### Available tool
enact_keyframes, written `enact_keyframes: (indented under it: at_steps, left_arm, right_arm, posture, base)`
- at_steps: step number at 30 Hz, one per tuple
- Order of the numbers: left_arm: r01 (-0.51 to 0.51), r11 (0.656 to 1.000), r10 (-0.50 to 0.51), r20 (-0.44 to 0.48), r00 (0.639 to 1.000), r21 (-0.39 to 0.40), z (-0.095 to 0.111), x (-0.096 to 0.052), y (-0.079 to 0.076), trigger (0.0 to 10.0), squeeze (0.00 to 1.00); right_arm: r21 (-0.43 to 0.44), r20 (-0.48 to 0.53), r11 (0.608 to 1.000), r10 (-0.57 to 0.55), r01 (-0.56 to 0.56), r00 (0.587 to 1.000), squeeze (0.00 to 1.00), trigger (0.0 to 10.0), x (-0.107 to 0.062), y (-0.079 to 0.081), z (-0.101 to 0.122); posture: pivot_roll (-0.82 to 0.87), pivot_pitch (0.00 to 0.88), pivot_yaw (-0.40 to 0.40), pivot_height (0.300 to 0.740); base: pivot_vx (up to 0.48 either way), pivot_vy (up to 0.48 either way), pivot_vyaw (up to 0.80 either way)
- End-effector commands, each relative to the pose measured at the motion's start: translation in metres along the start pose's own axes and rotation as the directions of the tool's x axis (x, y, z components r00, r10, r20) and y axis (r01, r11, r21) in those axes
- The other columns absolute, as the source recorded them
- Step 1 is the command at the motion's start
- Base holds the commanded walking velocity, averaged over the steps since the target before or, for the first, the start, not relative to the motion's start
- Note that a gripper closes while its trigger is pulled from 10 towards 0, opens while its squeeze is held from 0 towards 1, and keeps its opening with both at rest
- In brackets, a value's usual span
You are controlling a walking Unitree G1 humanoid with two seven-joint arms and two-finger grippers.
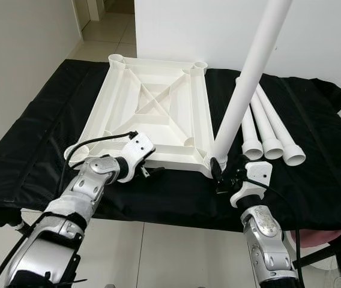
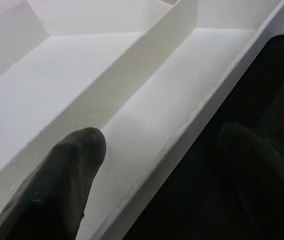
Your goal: Building children table
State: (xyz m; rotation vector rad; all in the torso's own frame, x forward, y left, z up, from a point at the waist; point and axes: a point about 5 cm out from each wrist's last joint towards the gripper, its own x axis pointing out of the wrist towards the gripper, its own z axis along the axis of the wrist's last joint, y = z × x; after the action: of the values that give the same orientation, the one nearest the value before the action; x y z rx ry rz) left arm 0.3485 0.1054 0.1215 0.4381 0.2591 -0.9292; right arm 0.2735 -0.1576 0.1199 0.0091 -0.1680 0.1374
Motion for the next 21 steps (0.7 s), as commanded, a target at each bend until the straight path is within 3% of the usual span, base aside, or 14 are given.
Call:
enact_keyframes:
  at_steps: [1, 4, 5, 6, 7, 9, 21]
  left_arm:
    - [-0.143, 0.990, 0.144, -0.024, 0.989, 0.015, -0.0025, 0.0021, 0.0064, 6.4, 0.00]
    - [-0.140, 0.990, 0.140, -0.029, 0.990, 0.012, -0.0024, 0.0040, 0.0053, 6.4, 0.00]
    - [-0.134, 0.991, 0.135, -0.030, 0.990, 0.018, -0.0020, 0.0056, 0.0044, 2.1, 0.00]
    - [-0.134, 0.991, 0.135, -0.030, 0.990, 0.018, -0.0020, 0.0056, 0.0044, 2.1, 0.00]
    - [-0.130, 0.991, 0.130, -0.028, 0.991, 0.014, -0.0020, 0.0063, 0.0041, 0.5, 0.00]
    - [-0.124, 0.992, 0.124, -0.028, 0.992, 0.011, -0.0022, 0.0072, 0.0036, 0.0, 0.00]
    - [-0.106, 0.994, 0.108, -0.047, 0.993, 0.029, -0.0067, 0.0083, 0.0006, 0.0, 0.00]
  right_arm:
    - [-0.001, -0.012, 1.000, -0.011, 0.011, 1.000, 0.00, 10.0, 0.0021, -0.0042, -0.0008]
    - [-0.003, -0.010, 1.000, -0.012, 0.012, 1.000, 0.00, 10.0, 0.0025, -0.0050, -0.0001]
    - [-0.005, -0.009, 1.000, -0.015, 0.015, 1.000, 0.00, 10.0, 0.0025, -0.0057, 0.0001]
    - [-0.005, -0.009, 1.000, -0.015, 0.015, 1.000, 0.00, 10.0, 0.0025, -0.0057, 0.0001]
    - [-0.007, -0.009, 1.000, -0.017, 0.017, 1.000, 0.00, 10.0, 0.0024, -0.0059, 0.0000]
    - [-0.009, -0.010, 1.000, -0.020, 0.019, 1.000, 0.00, 10.0, 0.0021, -0.0061, -0.0002]
    - [-0.017, -0.012, 0.999, -0.030, 0.030, 0.999, 0.00, 10.0, 0.0034, -0.0091, -0.0007]
  posture:
    - [-0.07, 0.020, 0.012, 0.740]
    - [-0.07, 0.019, 0.014, 0.740]
    - [-0.07, 0.019, 0.015, 0.740]
    - [-0.07, 0.019, 0.015, 0.740]
    - [-0.07, 0.017, 0.017, 0.740]
    - [-0.07, 0.016, 0.019, 0.740]
    - [-0.07, 0.012, 0.021, 0.740]
  base:
    - [0.000, 0.000, 0.00]
    - [0.000, 0.000, 0.00]
    - [0.000, 0.000, 0.00]
    - [0.000, 0.000, 0.00]
    - [0.000, 0.000, 0.00]
    - [0.000, 0.000, 0.00]
    - [0.000, 0.000, 0.00]
